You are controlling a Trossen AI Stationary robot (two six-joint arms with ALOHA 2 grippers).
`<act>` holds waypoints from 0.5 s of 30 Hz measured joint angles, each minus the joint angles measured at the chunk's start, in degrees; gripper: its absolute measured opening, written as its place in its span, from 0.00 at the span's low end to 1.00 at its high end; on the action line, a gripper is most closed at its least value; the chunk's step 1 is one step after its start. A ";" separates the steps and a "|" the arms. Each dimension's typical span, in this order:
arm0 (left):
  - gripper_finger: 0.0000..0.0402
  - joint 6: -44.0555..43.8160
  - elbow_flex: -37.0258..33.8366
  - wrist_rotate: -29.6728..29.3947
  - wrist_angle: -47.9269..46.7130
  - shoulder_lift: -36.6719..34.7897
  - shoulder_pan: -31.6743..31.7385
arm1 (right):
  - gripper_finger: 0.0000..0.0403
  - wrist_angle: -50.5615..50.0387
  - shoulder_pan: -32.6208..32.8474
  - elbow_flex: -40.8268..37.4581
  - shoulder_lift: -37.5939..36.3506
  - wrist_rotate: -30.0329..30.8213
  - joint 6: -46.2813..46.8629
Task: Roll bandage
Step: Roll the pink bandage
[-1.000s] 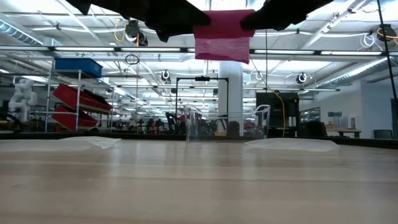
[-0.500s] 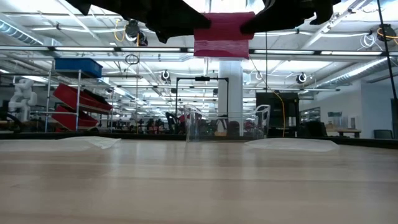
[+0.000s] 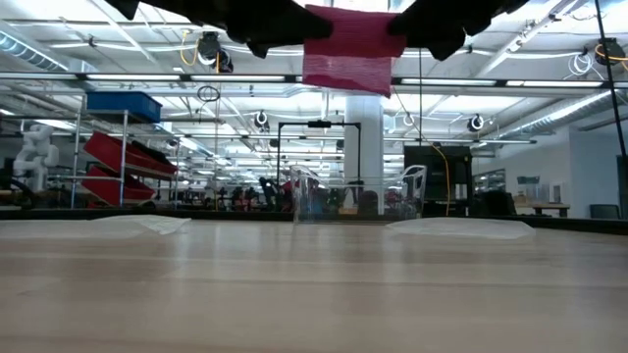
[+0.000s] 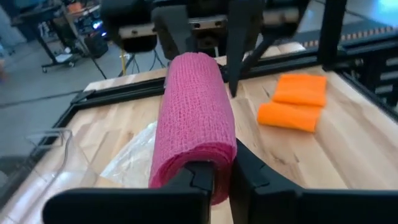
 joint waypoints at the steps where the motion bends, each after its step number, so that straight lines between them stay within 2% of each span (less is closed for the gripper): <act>1: 0.06 1.10 0.00 0.39 -0.07 0.00 0.00 | 0.28 0.06 -0.34 0.00 -0.23 -1.82 1.86; 8: 0.06 10.87 0.00 0.34 -0.31 -0.13 -1.46 | 0.35 2.69 -1.91 -0.09 -0.64 -7.42 7.96; 15: 0.06 16.27 0.02 -2.78 -0.50 -0.11 -3.12 | 0.30 3.71 -2.13 -0.09 -0.64 -7.28 9.01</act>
